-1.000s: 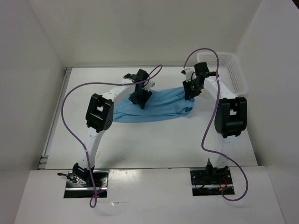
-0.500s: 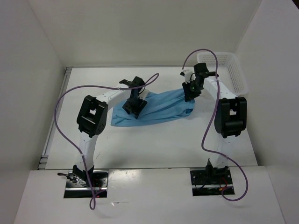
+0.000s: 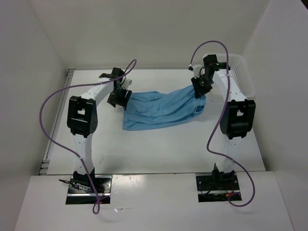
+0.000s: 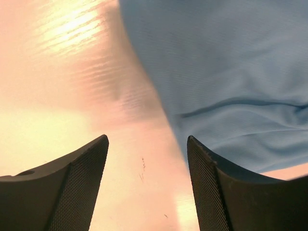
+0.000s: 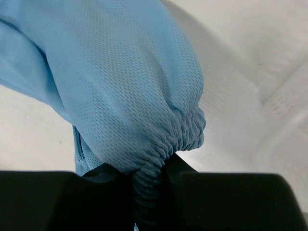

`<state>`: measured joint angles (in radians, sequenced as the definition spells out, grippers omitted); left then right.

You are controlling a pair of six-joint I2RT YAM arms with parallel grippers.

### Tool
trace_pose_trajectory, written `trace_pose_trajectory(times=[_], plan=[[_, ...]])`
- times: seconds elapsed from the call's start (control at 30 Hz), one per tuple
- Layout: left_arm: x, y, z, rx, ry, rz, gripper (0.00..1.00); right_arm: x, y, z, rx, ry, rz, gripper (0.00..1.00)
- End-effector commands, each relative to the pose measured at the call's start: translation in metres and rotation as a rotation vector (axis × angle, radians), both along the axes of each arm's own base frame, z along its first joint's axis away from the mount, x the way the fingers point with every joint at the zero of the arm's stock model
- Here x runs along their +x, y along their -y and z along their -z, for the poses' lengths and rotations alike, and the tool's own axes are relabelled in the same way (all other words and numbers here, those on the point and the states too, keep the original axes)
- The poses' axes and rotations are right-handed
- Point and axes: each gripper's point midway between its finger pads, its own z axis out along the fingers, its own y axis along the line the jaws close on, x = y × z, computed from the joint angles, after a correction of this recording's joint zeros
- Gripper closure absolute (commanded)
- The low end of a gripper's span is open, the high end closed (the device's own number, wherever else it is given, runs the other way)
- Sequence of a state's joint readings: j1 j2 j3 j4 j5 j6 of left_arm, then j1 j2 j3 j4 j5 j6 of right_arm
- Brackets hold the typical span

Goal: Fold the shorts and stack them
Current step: Fold the shorts

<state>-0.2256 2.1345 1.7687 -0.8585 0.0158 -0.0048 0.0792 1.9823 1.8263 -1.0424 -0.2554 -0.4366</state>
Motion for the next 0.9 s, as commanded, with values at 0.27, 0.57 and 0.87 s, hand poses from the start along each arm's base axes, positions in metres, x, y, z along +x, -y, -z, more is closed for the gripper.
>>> trace_pose_trajectory(times=[0.27,0.57,0.87], plan=[[0.032,0.066,0.022,-0.129,0.003,0.114,0.22,0.012,-0.002,-0.058,-0.057,0.029,0.079,1.00],[0.041,0.085,0.042,-0.153,-0.029,0.141,0.57,-0.018,-0.077,-0.041,-0.089,-0.025,0.025,1.00],[0.043,0.096,0.051,-0.180,-0.045,0.159,0.83,0.002,-0.172,-0.056,0.002,0.081,-0.060,1.00]])
